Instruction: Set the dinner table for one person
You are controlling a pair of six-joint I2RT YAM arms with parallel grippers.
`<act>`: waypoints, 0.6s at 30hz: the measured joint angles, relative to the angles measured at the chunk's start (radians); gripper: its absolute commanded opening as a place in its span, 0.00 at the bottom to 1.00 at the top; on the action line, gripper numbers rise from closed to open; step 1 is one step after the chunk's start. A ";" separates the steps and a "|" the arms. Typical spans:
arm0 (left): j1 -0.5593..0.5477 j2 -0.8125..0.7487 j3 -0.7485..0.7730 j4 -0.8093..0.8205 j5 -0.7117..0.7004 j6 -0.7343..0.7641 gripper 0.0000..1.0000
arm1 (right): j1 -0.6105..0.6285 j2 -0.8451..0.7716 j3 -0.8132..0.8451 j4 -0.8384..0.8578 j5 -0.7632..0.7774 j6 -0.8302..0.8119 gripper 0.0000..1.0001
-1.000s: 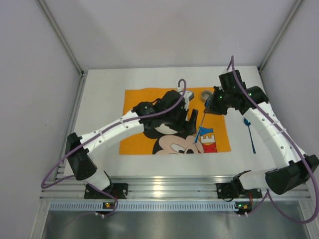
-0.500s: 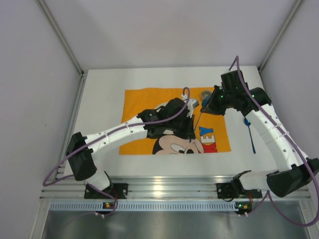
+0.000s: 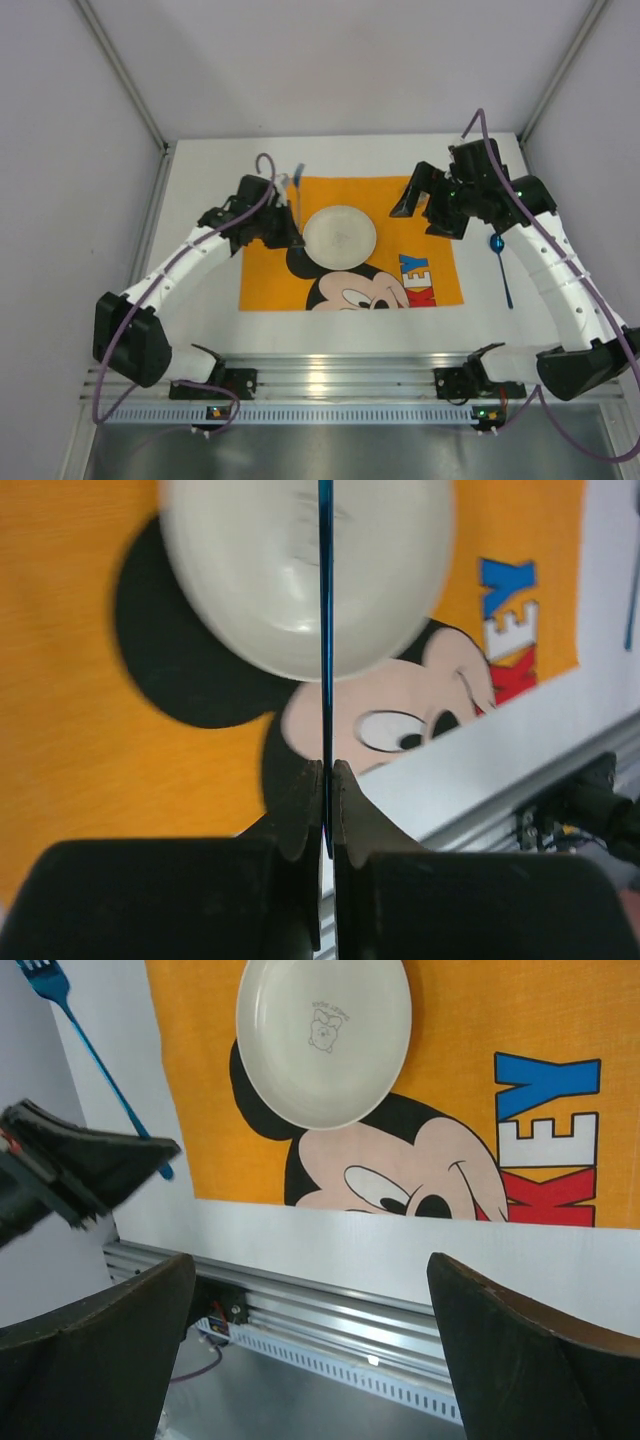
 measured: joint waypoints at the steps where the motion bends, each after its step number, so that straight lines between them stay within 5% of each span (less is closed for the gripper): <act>1: 0.097 -0.014 -0.032 -0.002 0.029 0.019 0.00 | -0.005 -0.009 0.000 -0.002 0.000 -0.010 1.00; 7: 0.492 0.126 -0.093 -0.013 0.306 0.124 0.00 | -0.020 -0.102 -0.079 -0.019 -0.008 -0.037 1.00; 12: 0.549 0.320 -0.093 -0.017 0.512 0.200 0.00 | -0.021 -0.152 -0.167 -0.042 -0.019 -0.042 1.00; 18: 0.544 0.346 -0.093 -0.018 0.568 0.222 0.04 | -0.022 -0.169 -0.193 -0.050 -0.016 -0.052 1.00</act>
